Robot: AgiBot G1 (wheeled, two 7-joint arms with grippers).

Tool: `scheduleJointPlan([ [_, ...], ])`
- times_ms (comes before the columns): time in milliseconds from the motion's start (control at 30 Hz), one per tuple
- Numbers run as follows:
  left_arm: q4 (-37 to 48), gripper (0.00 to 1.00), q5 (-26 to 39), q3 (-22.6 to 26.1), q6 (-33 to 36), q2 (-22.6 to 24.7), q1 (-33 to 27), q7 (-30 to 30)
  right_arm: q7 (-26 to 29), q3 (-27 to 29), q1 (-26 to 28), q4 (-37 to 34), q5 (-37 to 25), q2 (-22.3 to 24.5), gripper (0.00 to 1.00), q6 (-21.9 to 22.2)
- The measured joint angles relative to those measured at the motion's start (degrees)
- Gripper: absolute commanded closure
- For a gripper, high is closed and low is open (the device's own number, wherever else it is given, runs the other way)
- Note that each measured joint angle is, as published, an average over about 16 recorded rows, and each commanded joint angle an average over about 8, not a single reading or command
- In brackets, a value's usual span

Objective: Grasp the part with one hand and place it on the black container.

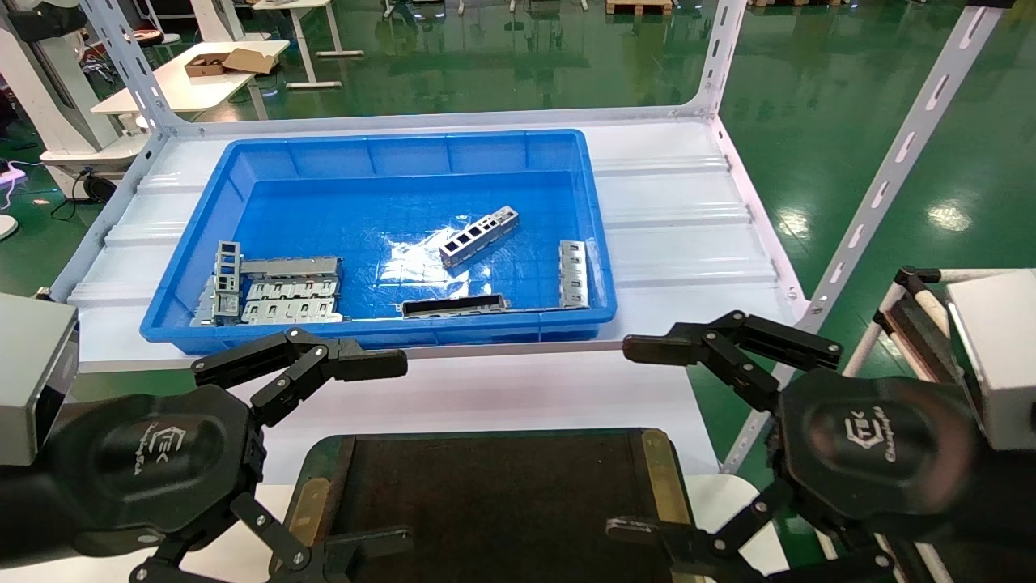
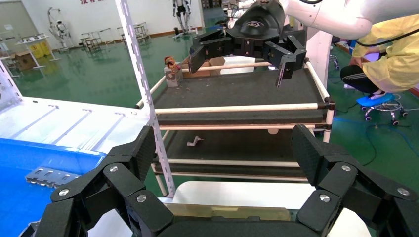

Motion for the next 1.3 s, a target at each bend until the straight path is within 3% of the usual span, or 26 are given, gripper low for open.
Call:
scheduleJointPlan([
  [867, 0.6, 0.00, 2.6, 0.8, -3.0, 1.6, -1.2, -0.2, 0.0, 0.0, 0.0, 0.0, 0.0, 0.0, 0.00, 0.0],
  [1100, 4.2, 0.00, 8.7, 3.3, -7.7, 5.6, -5.3, -0.7, 0.0, 0.0, 0.0, 0.0, 0.0, 0.0, 0.00, 0.0],
  [1300, 12.2, 0.00, 16.5, 6.8, -13.2, 12.0, -11.6, -0.4, 0.0, 0.0, 0.0, 0.0, 0.0, 0.0, 0.00, 0.0],
])
